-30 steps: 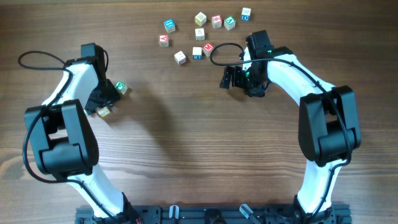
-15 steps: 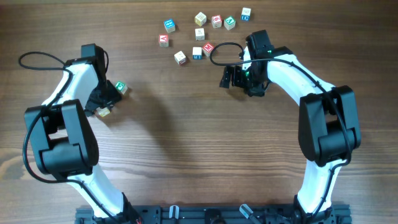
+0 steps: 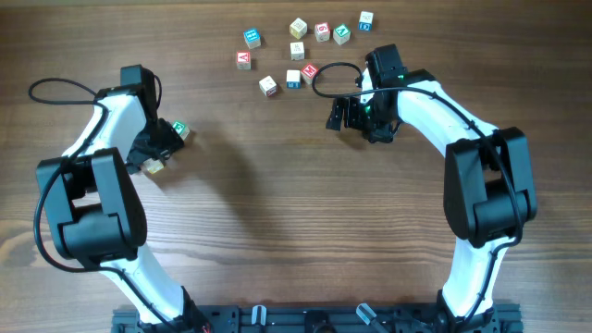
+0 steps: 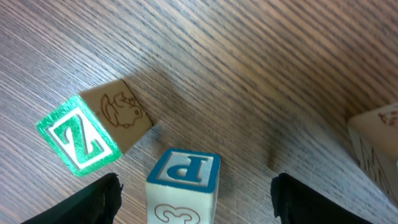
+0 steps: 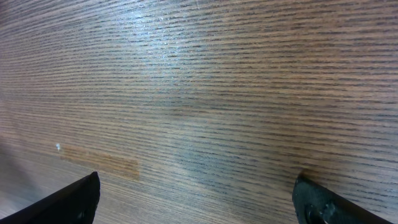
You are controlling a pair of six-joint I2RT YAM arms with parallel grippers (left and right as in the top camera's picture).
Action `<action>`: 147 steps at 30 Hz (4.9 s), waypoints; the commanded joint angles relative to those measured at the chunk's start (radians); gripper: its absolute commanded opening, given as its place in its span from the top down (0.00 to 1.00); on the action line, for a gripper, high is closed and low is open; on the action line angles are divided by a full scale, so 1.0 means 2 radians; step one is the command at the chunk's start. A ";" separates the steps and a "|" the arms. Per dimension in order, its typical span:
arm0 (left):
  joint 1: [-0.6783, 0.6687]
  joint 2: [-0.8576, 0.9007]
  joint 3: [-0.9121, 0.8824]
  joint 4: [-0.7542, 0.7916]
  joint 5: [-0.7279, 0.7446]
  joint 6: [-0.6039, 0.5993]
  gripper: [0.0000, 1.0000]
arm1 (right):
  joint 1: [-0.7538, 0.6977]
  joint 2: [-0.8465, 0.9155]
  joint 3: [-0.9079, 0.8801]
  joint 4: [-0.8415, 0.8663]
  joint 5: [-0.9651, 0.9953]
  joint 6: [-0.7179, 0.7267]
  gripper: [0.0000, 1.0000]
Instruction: Form a circle
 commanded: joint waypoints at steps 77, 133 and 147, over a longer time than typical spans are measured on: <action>-0.069 -0.010 0.001 0.108 0.069 -0.269 0.01 | 0.004 0.016 -0.016 -0.025 0.009 -0.028 0.49; -0.034 0.015 0.002 0.197 0.103 -0.269 0.03 | 0.004 0.016 -0.016 -0.023 0.032 -0.027 0.33; -0.023 0.043 0.002 0.193 0.104 -0.295 0.24 | 0.004 0.016 -0.016 -0.025 0.032 -0.027 0.32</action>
